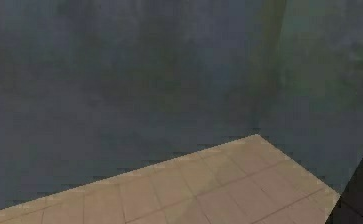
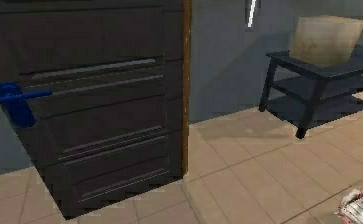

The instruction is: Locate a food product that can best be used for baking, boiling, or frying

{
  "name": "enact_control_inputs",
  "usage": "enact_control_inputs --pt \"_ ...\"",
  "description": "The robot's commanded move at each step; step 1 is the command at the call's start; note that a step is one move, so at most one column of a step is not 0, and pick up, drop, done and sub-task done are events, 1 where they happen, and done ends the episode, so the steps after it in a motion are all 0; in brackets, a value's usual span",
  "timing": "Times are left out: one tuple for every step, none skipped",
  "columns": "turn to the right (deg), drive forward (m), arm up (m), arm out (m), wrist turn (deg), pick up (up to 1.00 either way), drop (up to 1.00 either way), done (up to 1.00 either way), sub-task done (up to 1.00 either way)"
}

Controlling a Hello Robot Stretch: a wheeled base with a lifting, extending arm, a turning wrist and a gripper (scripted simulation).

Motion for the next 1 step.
enact_control_inputs --pt "-21.0 0.00 0.00 0.00 0.0 0.00 0.00 0.00 0.00"
